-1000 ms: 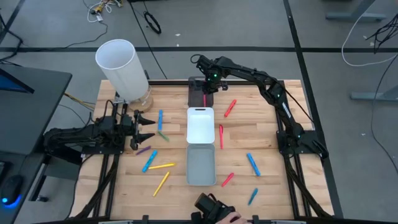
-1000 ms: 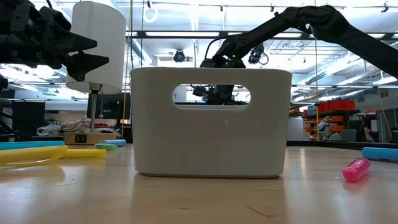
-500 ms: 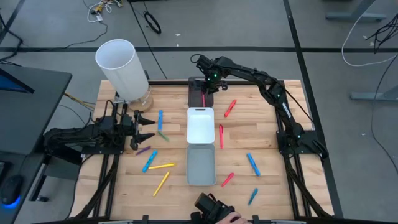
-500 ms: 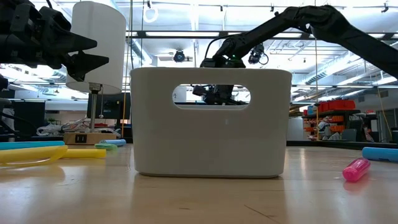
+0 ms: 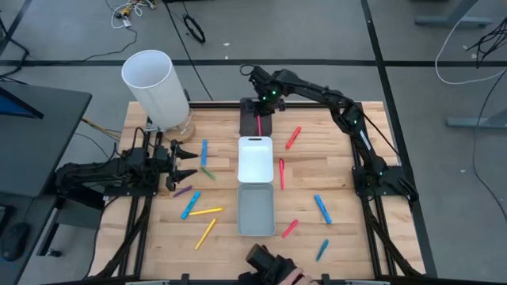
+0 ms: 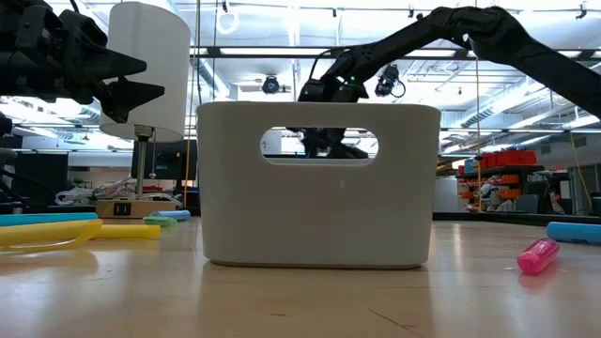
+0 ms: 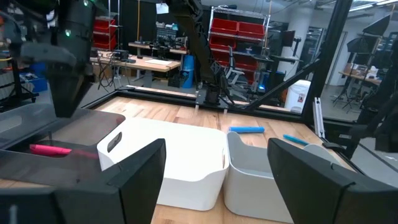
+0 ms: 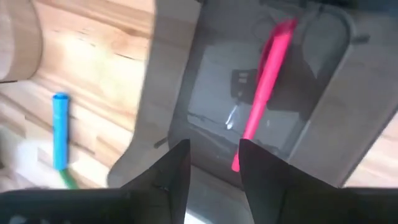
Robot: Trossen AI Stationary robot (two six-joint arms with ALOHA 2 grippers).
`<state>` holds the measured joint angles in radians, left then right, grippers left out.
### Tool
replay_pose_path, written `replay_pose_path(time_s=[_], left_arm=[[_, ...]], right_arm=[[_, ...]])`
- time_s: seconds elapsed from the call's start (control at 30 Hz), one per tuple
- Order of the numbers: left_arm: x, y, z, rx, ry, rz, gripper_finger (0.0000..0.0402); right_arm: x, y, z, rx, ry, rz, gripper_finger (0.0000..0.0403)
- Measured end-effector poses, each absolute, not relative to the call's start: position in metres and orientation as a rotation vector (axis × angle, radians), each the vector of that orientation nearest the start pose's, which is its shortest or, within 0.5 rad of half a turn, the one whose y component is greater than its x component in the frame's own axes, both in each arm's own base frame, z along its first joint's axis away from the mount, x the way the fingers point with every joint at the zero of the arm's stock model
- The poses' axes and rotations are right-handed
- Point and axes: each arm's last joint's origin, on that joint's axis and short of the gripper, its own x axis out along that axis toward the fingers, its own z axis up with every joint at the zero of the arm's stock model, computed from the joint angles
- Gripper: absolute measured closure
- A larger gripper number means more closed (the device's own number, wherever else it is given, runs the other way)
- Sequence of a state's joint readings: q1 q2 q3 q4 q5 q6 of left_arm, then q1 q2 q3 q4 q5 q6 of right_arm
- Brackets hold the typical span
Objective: Pick & Place Markers
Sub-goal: Put the large pink pen into the black bin
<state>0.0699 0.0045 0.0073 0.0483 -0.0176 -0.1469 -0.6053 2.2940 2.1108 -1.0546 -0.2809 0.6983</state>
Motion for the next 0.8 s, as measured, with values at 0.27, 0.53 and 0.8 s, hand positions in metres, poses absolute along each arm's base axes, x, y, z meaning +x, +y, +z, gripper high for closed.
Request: replay_pose_path(time_s=[0.27,0.53,0.8], left_arm=[[0.097,0.007,0.17,-0.145,-0.057,0.083,0.0113],[0.097,0.007,0.17,-0.145,-0.058,0.083,0.0113],[0.097,0.007,0.17,-0.145,-0.057,0.083,0.0113]], right_arm=[[0.389,-0.26,0.279,1.044,0.986,-0.629,0.0268],[0.366,-0.238,0.318,0.967,1.044,-0.576,0.0269],[0.339,-0.223,0.349,0.854,1.093,-0.605,0.0269]])
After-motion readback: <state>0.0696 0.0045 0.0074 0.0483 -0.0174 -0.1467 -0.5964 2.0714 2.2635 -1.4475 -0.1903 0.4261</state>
